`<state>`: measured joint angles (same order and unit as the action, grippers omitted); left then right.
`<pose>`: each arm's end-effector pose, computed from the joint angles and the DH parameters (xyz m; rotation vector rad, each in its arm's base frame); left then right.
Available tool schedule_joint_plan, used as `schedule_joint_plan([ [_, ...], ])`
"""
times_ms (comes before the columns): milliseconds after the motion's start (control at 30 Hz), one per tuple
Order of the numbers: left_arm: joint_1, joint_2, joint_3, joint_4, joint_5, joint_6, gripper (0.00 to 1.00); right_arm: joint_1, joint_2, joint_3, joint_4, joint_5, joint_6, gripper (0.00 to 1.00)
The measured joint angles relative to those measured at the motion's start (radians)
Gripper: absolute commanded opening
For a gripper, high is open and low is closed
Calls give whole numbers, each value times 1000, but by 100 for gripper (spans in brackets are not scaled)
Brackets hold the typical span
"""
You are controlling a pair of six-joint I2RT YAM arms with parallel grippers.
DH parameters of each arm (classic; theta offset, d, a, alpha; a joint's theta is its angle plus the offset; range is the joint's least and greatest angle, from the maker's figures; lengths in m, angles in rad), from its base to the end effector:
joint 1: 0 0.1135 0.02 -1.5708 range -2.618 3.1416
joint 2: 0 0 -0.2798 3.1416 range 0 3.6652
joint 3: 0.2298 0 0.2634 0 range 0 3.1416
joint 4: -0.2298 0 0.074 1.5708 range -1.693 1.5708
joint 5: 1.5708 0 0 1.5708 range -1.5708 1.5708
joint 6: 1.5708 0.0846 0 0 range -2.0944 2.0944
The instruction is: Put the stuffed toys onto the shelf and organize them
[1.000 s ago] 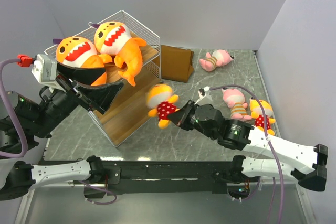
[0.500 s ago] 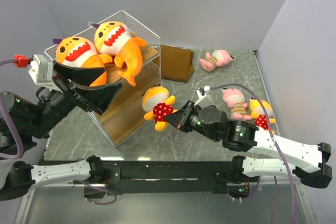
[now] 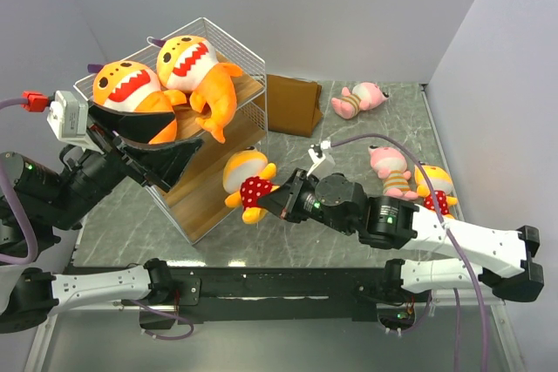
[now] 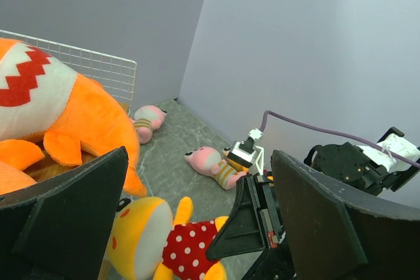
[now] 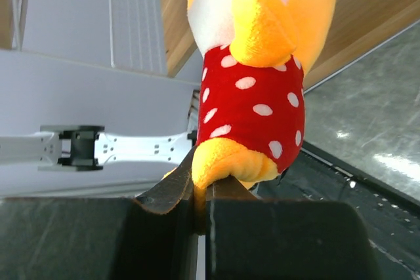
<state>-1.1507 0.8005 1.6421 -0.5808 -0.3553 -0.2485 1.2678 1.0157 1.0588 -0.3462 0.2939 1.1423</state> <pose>0.0674 -0.0788 0.5851 0.3053 1.3557 -0.9485 0.1052 0.2543 0.3760 0.0961 2.1054 1.3273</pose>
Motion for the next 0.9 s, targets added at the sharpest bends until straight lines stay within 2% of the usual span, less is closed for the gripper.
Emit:
schedule_joint_plan([
  [267,0,-1,8,1,0,0,96,46,20,49,-22,0,-3,0],
  [900,0,2,14,1,0,1,96,81,13,53,-32,-15,10,0],
])
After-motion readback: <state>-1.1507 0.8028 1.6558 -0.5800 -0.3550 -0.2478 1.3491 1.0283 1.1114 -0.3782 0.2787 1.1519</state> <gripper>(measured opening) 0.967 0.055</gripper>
